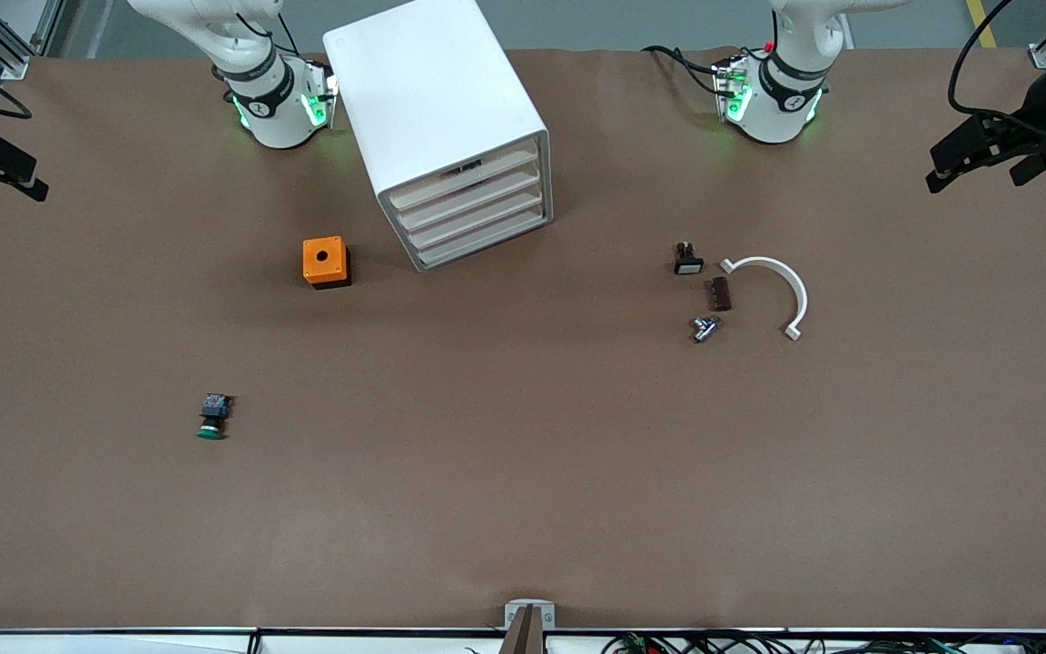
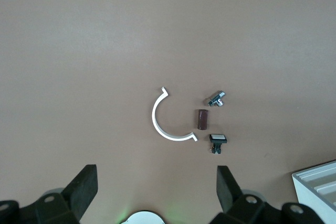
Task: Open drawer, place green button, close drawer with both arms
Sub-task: 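Reach the right gripper toward the green button while the left gripper reaches the cabinet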
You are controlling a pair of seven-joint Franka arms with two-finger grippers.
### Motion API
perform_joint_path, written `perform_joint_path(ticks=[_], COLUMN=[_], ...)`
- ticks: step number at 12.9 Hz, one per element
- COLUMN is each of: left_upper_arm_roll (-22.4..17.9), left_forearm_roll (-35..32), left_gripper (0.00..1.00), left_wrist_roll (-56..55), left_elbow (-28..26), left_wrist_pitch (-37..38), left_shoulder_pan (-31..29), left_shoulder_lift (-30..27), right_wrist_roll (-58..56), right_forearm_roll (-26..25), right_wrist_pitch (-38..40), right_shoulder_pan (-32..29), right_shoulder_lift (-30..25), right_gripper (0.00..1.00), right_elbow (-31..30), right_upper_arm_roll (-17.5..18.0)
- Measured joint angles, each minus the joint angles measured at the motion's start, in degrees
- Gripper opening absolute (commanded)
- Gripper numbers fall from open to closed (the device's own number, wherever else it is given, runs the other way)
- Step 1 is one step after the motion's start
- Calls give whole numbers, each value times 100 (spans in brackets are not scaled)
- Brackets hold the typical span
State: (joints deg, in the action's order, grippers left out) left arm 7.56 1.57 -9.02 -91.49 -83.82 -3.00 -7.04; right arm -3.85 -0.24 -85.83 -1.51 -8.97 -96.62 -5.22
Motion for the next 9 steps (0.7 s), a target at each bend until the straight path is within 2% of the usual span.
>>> perform_joint_path(ticks=[5,9], left_upper_arm_roll=[0,69], left_forearm_roll=[2,29], left_gripper=[100,100], left_wrist_roll=[2,15], left_elbow=[4,17], left_wrist_pitch=[47,28], left_shoulder_pan=[0,27], left_shoulder_lift=[67,564], right_wrist_roll=[0,-2], right_forearm_roll=[0,0], right_wrist_pitch=[-2,-207], right_shoulder_pan=[0,0], right_shoulder_lift=[0,0], right_gripper=[100,100], right_elbow=[-1,19], right_upper_arm_roll=[0,2])
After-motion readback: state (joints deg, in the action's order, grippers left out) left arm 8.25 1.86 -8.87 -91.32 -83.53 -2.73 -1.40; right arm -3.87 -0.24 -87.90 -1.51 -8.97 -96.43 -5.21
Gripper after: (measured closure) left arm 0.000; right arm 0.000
